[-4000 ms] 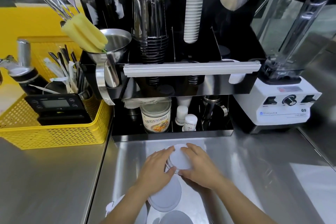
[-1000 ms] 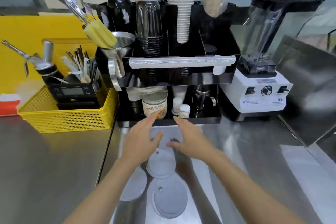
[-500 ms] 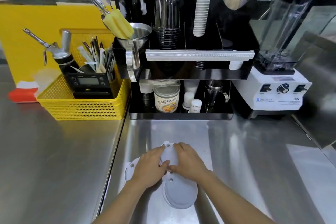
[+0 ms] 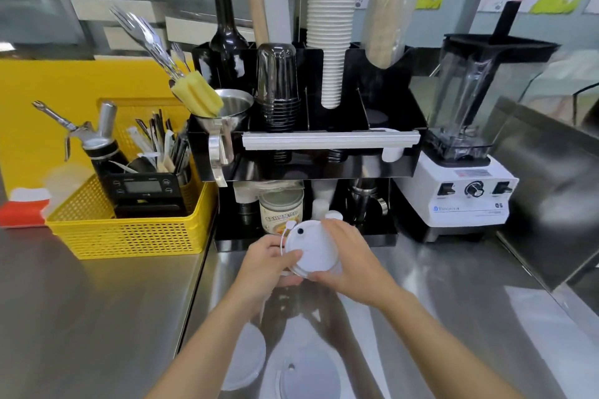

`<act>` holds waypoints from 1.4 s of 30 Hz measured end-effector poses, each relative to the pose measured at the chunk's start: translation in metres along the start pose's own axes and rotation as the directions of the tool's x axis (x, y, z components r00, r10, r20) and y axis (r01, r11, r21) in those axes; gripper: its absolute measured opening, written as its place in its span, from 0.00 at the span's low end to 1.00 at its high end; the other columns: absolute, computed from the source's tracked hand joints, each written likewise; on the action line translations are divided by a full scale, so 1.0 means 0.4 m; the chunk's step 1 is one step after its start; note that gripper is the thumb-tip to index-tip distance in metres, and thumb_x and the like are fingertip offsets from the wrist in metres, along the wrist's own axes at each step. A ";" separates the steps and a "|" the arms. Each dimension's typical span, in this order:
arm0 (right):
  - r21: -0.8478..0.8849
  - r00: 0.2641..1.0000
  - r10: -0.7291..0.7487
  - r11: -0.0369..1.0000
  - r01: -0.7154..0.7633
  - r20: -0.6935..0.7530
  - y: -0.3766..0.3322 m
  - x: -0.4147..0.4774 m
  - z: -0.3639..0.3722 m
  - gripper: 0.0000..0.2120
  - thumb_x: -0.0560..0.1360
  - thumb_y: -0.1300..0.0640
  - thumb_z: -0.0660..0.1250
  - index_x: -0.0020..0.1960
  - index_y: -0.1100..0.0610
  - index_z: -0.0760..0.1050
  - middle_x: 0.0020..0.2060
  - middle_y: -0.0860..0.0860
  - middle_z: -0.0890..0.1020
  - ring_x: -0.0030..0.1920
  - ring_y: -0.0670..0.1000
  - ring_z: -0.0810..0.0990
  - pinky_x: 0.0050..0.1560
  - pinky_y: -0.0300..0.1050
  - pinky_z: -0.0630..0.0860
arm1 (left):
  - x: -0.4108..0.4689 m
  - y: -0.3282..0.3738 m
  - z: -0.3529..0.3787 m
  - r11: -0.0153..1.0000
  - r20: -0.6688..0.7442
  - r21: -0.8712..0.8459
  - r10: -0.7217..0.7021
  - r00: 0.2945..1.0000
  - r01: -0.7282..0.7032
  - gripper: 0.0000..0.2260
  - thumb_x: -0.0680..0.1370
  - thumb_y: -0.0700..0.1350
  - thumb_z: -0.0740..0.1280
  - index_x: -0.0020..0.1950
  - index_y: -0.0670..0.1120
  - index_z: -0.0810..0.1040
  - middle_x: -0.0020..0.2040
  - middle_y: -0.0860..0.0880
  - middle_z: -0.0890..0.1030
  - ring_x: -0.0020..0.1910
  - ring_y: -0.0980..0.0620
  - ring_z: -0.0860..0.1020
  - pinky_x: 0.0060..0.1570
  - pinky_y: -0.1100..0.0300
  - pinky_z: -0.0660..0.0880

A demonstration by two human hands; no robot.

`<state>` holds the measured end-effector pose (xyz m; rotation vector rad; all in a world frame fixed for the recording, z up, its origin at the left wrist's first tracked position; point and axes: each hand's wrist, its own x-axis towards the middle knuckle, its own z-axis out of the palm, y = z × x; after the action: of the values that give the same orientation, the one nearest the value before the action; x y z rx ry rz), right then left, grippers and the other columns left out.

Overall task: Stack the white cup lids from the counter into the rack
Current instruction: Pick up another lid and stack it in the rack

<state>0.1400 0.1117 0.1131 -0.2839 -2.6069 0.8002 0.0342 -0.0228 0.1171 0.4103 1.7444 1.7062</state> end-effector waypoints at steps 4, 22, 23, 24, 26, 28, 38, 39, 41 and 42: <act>-0.091 0.977 -0.020 0.996 0.000 -0.214 -0.024 0.025 -0.079 0.39 0.64 0.40 0.68 0.69 0.56 0.62 0.63 0.50 0.67 0.60 0.41 0.58 0.62 0.40 0.56 | -0.007 0.079 0.068 0.986 -0.003 -0.108 0.129 0.992 -0.129 0.08 0.73 0.35 0.68 0.51 0.41 0.75 0.46 0.39 0.82 0.39 0.47 0.83 0.35 0.59 0.81; -0.249 0.972 0.008 0.966 -0.068 -0.233 0.037 0.281 -0.515 0.40 0.66 0.48 0.72 0.70 0.62 0.59 0.63 0.57 0.65 0.65 0.53 0.61 0.60 0.38 0.59 | 0.206 0.436 0.294 0.368 0.287 0.563 0.752 0.593 -0.740 0.23 0.76 0.49 0.63 0.69 0.48 0.63 0.68 0.50 0.69 0.67 0.53 0.65 0.65 0.61 0.60; -0.278 0.980 0.023 0.957 -0.079 -0.198 0.044 0.300 -0.531 0.39 0.67 0.46 0.71 0.69 0.62 0.59 0.62 0.57 0.65 0.65 0.54 0.62 0.60 0.39 0.60 | 0.228 0.448 0.299 0.264 0.348 0.622 0.751 0.562 -0.737 0.25 0.76 0.50 0.62 0.71 0.48 0.60 0.72 0.50 0.65 0.70 0.52 0.61 0.68 0.59 0.56; -0.307 0.985 0.038 0.948 -0.088 -0.165 0.050 0.319 -0.544 0.38 0.67 0.45 0.71 0.68 0.62 0.61 0.61 0.56 0.66 0.64 0.54 0.63 0.60 0.41 0.62 | 0.251 0.457 0.303 0.181 0.395 0.660 0.741 0.542 -0.729 0.26 0.77 0.50 0.61 0.72 0.49 0.57 0.74 0.50 0.61 0.72 0.52 0.57 0.70 0.58 0.51; -0.349 0.992 0.074 0.931 -0.107 -0.106 0.059 0.356 -0.563 0.32 0.66 0.45 0.70 0.62 0.62 0.66 0.56 0.55 0.68 0.58 0.55 0.67 0.58 0.46 0.68 | 0.294 0.466 0.313 0.073 0.446 0.713 0.720 0.532 -0.697 0.27 0.77 0.50 0.59 0.73 0.49 0.53 0.76 0.50 0.57 0.74 0.52 0.53 0.71 0.57 0.45; -0.386 0.994 0.102 0.916 -0.110 -0.040 0.067 0.389 -0.572 0.26 0.65 0.45 0.70 0.54 0.61 0.69 0.51 0.54 0.68 0.52 0.55 0.69 0.54 0.50 0.72 | 0.331 0.464 0.321 -0.018 0.476 0.762 0.693 0.541 -0.648 0.25 0.78 0.50 0.57 0.74 0.48 0.53 0.76 0.50 0.55 0.75 0.52 0.51 0.72 0.55 0.41; -0.666 0.954 0.254 0.741 -0.086 0.160 0.168 0.477 -0.558 0.19 0.65 0.40 0.65 0.43 0.56 0.70 0.37 0.47 0.69 0.42 0.50 0.67 0.55 0.51 0.60 | 0.423 0.435 0.332 -0.130 0.594 0.775 0.485 0.642 -0.618 0.17 0.79 0.48 0.53 0.67 0.45 0.65 0.66 0.49 0.72 0.73 0.51 0.57 0.70 0.48 0.35; -0.668 0.944 0.275 0.739 -0.086 0.182 0.172 0.482 -0.553 0.20 0.65 0.40 0.65 0.44 0.56 0.71 0.37 0.48 0.70 0.41 0.49 0.68 0.54 0.52 0.59 | 0.426 0.437 0.335 -0.145 0.599 0.779 0.463 0.654 -0.610 0.16 0.79 0.48 0.53 0.63 0.44 0.68 0.63 0.48 0.75 0.72 0.51 0.57 0.70 0.47 0.35; -0.665 0.915 0.327 0.741 -0.093 0.237 0.180 0.492 -0.540 0.18 0.65 0.40 0.66 0.42 0.54 0.71 0.35 0.47 0.71 0.37 0.47 0.68 0.54 0.52 0.58 | 0.431 0.441 0.342 -0.184 0.608 0.786 0.407 0.682 -0.591 0.14 0.79 0.47 0.52 0.56 0.44 0.73 0.59 0.49 0.77 0.73 0.50 0.57 0.70 0.45 0.37; -0.656 0.901 0.345 0.749 -0.094 0.265 0.182 0.497 -0.536 0.16 0.65 0.40 0.66 0.40 0.52 0.70 0.33 0.46 0.72 0.36 0.46 0.69 0.54 0.52 0.58 | 0.432 0.444 0.346 -0.211 0.613 0.787 0.368 0.699 -0.579 0.15 0.79 0.47 0.51 0.55 0.44 0.74 0.58 0.49 0.77 0.73 0.49 0.56 0.70 0.44 0.37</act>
<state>0.0584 0.3369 0.2958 -0.7100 -3.1863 -0.0198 -0.0431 0.2111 0.2584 2.0920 2.5912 0.2213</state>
